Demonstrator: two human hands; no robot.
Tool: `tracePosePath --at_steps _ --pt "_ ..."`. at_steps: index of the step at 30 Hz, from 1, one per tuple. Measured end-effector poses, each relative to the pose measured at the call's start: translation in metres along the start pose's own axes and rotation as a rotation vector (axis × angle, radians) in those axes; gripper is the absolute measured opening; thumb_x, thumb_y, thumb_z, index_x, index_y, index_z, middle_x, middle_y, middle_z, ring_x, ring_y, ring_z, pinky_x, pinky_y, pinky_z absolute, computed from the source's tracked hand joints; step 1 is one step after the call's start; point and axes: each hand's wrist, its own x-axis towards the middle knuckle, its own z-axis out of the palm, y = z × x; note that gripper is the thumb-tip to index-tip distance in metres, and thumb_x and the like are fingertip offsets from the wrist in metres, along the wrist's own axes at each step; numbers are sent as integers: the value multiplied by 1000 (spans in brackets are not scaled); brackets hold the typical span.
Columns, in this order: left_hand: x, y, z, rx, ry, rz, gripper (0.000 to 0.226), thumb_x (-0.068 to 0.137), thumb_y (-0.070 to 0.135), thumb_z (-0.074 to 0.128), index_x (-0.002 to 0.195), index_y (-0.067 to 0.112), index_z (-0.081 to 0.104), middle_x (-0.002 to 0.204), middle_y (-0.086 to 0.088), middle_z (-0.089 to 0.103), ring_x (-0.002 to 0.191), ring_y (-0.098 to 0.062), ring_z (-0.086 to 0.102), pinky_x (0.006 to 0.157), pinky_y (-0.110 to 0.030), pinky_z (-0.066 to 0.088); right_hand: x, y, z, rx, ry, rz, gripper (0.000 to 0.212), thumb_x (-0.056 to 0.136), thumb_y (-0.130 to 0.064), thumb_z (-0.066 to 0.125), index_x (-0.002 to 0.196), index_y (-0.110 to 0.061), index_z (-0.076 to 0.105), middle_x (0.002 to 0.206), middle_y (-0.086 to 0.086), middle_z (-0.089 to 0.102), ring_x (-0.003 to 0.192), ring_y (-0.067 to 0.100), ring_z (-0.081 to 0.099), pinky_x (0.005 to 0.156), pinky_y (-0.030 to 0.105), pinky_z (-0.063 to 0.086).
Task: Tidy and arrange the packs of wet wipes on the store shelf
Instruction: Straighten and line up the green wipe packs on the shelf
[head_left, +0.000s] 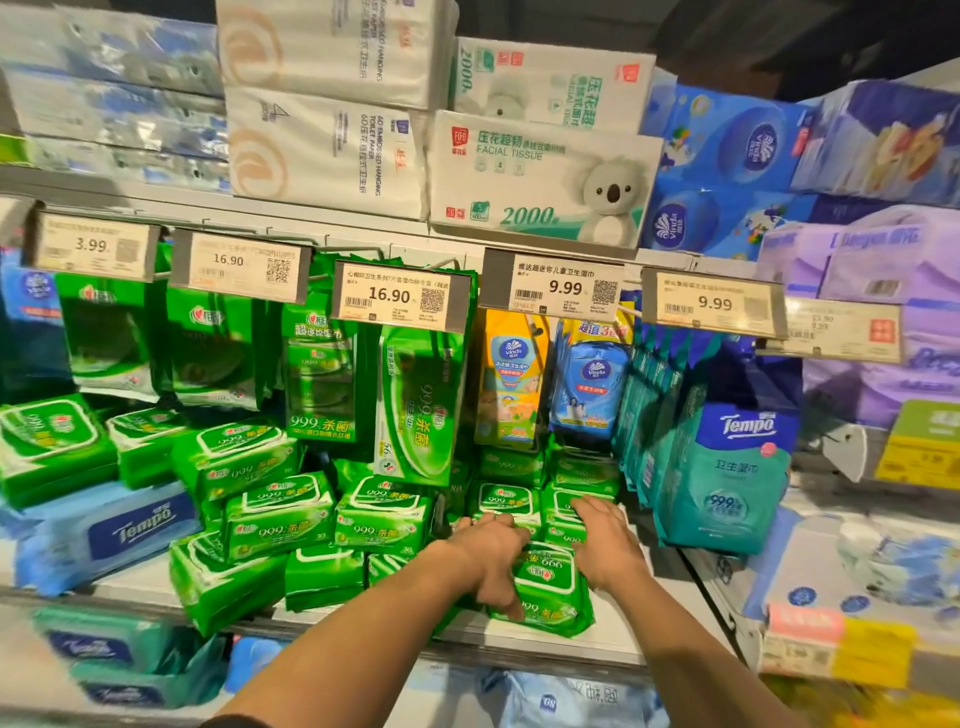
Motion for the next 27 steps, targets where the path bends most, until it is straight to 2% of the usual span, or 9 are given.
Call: tracePosePath --at_steps 5,11,13,17,22,24,27 --pt "-3 7 -1 -25 50 12 85 69 43 83 135 8 42 133 -15 40 129 -36 37 108 -45 40 -15 -6 -14 31 23 -59 72 84 -4 57 150 -19 32 158 0 26 146 19 19 119 31 19" --pt "-2 -1 -26 -38 204 45 82 71 48 79 131 5 43 122 -14 40 117 -35 40 105 -43 40 -28 -12 -35 86 94 -165 69 86 -8 56 150 -15 31 158 4 26 146 20 20 118 26 14" --pt "-1 -6 -42 -66 256 19 85 72 46 78 137 6 38 125 -15 40 119 -35 39 105 -42 39 -33 -16 -42 162 116 -157 68 86 -2 52 150 -12 32 157 6 27 146 21 22 117 23 12" --pt "4 -11 -62 -106 265 -53 89 82 36 73 149 6 21 144 -21 34 134 -41 30 111 -43 32 -40 -20 -47 224 71 -166 74 81 2 50 151 -13 31 159 5 24 146 19 21 119 27 14" --pt "20 -14 -45 -83 205 -125 85 89 23 65 151 3 11 153 -28 18 143 -49 12 118 -47 18 -45 -30 -47 295 40 -164 74 83 0 56 151 -10 29 158 6 25 147 17 18 114 16 9" --pt "27 -19 -34 -85 206 -130 84 89 20 64 152 4 11 153 -29 15 143 -49 12 119 -47 17 -45 -31 -42 295 30 -161 74 82 2 57 149 -10 30 155 5 28 145 16 21 109 9 7" --pt "34 -25 -23 -69 217 -113 81 91 19 61 153 4 10 154 -28 17 144 -45 15 120 -47 19 -44 -28 -33 296 -2 -125 78 79 1 58 150 -11 28 157 6 26 146 15 20 111 9 6"
